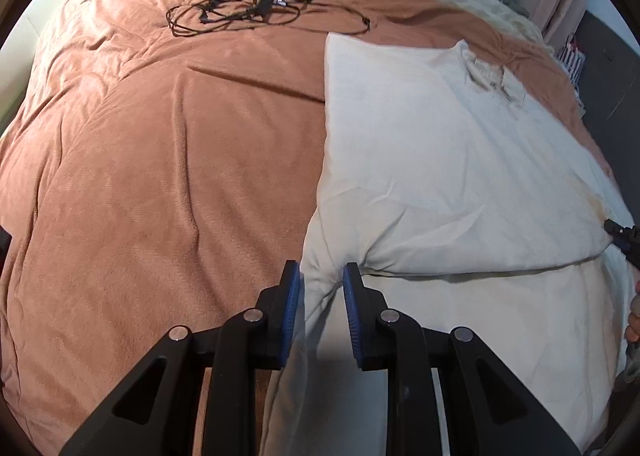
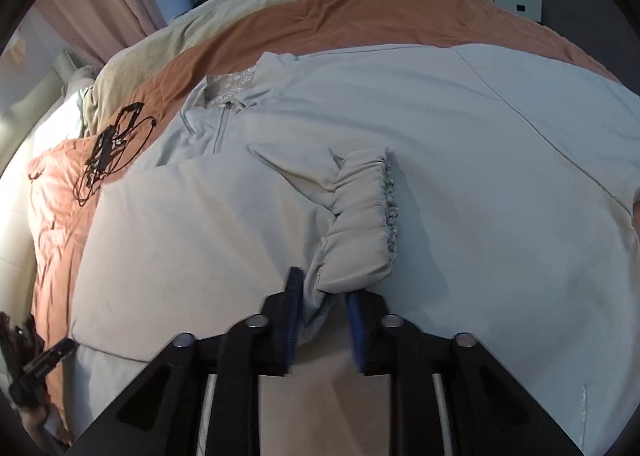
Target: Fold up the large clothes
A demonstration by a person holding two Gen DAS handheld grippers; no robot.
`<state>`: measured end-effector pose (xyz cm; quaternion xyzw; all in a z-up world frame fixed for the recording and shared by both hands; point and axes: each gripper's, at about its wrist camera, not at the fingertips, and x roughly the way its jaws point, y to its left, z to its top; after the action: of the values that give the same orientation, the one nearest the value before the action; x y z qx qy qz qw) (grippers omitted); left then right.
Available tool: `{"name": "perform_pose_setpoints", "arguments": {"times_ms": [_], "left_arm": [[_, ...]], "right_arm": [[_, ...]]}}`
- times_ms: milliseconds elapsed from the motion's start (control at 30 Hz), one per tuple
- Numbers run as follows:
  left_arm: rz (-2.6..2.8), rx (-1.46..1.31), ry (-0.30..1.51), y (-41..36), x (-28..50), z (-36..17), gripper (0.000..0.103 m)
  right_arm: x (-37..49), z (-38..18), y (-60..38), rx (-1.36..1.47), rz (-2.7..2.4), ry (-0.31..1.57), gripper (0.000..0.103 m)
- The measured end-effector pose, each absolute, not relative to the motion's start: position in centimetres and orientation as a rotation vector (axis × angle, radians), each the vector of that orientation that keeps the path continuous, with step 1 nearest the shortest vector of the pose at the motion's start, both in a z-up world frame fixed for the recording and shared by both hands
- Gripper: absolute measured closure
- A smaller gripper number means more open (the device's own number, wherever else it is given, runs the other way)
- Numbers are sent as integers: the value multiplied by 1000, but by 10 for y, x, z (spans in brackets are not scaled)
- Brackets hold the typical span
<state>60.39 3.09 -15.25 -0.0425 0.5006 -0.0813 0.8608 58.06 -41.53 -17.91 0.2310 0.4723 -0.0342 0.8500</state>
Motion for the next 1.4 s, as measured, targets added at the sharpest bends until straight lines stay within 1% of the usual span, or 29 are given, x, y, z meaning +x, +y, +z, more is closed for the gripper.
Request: {"name": "perform_pose_setpoints", "arguments": {"times_ms": [33, 67, 100, 133, 167, 200, 233, 267, 300, 333, 633, 767, 833, 933, 1000, 1067, 1100, 1133, 1200, 1267, 1400], "left_arm": [[-184, -105, 1038, 32, 601, -147, 79], [-197, -118, 1030, 32, 599, -142, 79], [-207, -128, 1028, 32, 596, -138, 78], [-215, -138, 1030, 31, 595, -134, 71], [-221, -148, 1034, 29, 594, -130, 66], [-227, -159, 1030, 26, 593, -127, 56], [-231, -166, 1023, 23, 592, -123, 43], [-234, -168, 1015, 18, 591, -119, 36], [-238, -169, 1008, 12, 590, -114, 23], [-245, -173, 1000, 7, 588, -111, 19], [-347, -158, 951, -62, 587, -79, 19], [-392, -131, 940, -103, 586, -71, 19], [-419, -116, 935, -123, 585, -68, 19], [-462, -106, 929, -154, 581, -65, 19], [-480, -91, 927, -176, 579, -64, 19], [-506, -79, 935, -197, 580, -65, 19], [-521, -70, 940, -208, 582, -66, 21], [-530, -61, 942, -216, 582, -66, 25], [-551, -32, 952, -238, 585, -69, 31], [-569, -18, 958, -254, 587, -72, 34], [-595, 10, 962, -282, 594, -81, 45]], "right_arm": [[578, -176, -422, 514, -75, 992, 46], [575, -172, -427, 527, -76, 978, 28], [570, -165, -431, 531, -74, 948, 23], [563, -155, -437, 516, -80, 914, 23], [558, -149, -439, 497, -88, 903, 23], [553, -144, -443, 484, -94, 895, 23], [545, -138, -451, 483, -96, 884, 23], [540, -136, -457, 489, -98, 877, 23], [534, -132, -464, 494, -107, 870, 23], [528, -130, -472, 497, -119, 865, 23], [475, -111, -568, 521, -235, 814, 23], [452, -113, -621, 591, -287, 780, 23], [444, -118, -646, 619, -320, 769, 27], [435, -130, -681, 683, -349, 764, 41], [428, -142, -709, 734, -374, 763, 43], [423, -153, -729, 767, -386, 760, 44], [423, -159, -737, 781, -400, 761, 44], [422, -166, -749, 799, -415, 762, 44], [423, -178, -765, 832, -435, 764, 44], [427, -189, -777, 855, -448, 769, 45], [440, -208, -802, 873, -471, 783, 49]]}}
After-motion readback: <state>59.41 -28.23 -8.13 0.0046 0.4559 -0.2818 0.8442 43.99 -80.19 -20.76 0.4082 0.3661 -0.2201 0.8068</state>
